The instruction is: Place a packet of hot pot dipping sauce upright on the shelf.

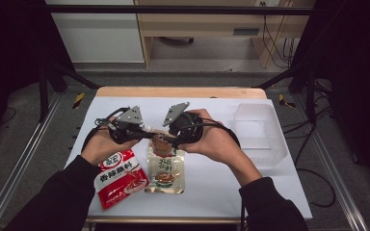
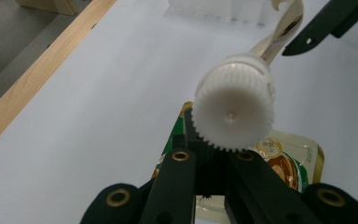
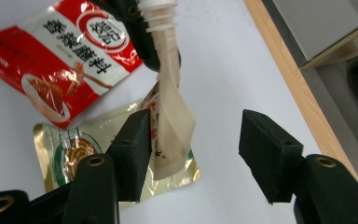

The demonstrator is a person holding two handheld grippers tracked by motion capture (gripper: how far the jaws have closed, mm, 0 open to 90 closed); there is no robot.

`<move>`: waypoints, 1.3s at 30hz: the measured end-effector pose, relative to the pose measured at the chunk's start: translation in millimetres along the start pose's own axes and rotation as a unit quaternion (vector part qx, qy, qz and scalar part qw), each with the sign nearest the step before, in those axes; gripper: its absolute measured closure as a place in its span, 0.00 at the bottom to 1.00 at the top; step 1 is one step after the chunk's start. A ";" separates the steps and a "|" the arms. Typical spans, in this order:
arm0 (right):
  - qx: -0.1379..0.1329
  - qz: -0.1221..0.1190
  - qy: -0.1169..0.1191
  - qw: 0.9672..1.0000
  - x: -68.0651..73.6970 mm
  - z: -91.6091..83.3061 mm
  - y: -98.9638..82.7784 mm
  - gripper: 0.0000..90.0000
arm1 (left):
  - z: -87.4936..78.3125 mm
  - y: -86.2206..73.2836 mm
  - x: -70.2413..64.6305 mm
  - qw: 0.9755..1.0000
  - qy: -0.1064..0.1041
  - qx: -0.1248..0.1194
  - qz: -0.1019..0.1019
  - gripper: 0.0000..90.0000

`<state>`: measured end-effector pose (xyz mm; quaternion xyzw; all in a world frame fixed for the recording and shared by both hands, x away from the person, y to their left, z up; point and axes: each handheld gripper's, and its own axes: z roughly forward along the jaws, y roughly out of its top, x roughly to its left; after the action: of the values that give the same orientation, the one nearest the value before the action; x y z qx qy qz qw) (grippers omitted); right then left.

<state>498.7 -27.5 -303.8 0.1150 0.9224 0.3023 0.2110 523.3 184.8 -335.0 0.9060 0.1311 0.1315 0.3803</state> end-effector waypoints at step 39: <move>0.073 -0.019 0.045 0.996 -25.9 -10.9 6.7 1.00 | -3.6 -41.6 -5.5 0.995 0.049 -0.056 -0.067 0.23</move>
<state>517.2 -36.5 -283.6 0.0987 0.9527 0.2349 0.1657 511.3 213.4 -363.4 0.8652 0.2022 0.1573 0.4311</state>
